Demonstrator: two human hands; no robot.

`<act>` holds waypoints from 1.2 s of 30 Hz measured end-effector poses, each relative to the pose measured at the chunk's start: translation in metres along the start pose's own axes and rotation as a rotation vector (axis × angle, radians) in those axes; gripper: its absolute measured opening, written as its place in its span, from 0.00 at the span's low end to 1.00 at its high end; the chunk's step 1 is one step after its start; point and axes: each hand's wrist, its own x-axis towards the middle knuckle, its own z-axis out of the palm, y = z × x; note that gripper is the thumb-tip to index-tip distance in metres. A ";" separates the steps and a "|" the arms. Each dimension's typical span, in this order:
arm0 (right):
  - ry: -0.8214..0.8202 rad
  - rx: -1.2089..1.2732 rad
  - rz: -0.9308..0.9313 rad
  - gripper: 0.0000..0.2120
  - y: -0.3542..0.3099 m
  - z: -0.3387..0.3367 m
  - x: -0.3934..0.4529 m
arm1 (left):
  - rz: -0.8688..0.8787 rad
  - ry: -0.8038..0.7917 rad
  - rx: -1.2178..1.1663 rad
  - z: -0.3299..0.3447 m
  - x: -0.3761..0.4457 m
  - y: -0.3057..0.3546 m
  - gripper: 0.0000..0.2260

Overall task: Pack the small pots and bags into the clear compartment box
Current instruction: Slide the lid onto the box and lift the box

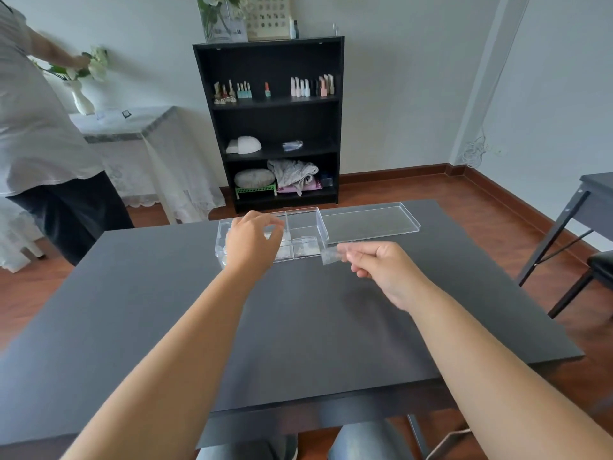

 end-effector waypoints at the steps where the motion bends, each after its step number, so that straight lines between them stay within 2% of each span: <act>1: 0.027 -0.041 -0.017 0.12 -0.006 0.000 0.008 | -0.018 0.046 0.003 0.000 -0.010 -0.005 0.08; 6: 0.154 -0.243 -0.192 0.08 -0.038 0.010 0.059 | 0.051 0.189 0.075 0.001 -0.045 -0.027 0.07; 9: 0.161 -0.495 -0.259 0.06 -0.046 0.019 0.088 | 0.094 0.216 0.068 -0.003 -0.047 -0.034 0.06; 12: 0.054 -0.767 -0.279 0.08 -0.048 0.028 0.110 | 0.117 0.192 0.067 -0.007 -0.046 -0.041 0.07; 17: -0.224 -1.050 -0.176 0.11 -0.051 0.034 0.127 | 0.106 0.177 0.066 -0.008 -0.047 -0.043 0.07; 25: -0.406 -1.351 -0.053 0.16 -0.063 0.050 0.137 | 0.077 0.170 0.069 -0.009 -0.046 -0.044 0.08; 28: -0.436 -1.441 -0.039 0.14 -0.067 0.058 0.138 | 0.080 0.175 0.062 -0.009 -0.046 -0.043 0.08; 31: -0.404 -1.484 -0.043 0.13 -0.068 0.066 0.137 | 0.074 0.176 0.061 -0.009 -0.046 -0.043 0.08; 34: -0.326 -1.464 -0.039 0.06 -0.068 0.068 0.136 | 0.071 0.167 0.066 -0.009 -0.045 -0.043 0.08; 36: -0.285 -1.418 -0.062 0.08 -0.069 0.066 0.136 | 0.080 0.170 0.068 -0.009 -0.045 -0.044 0.08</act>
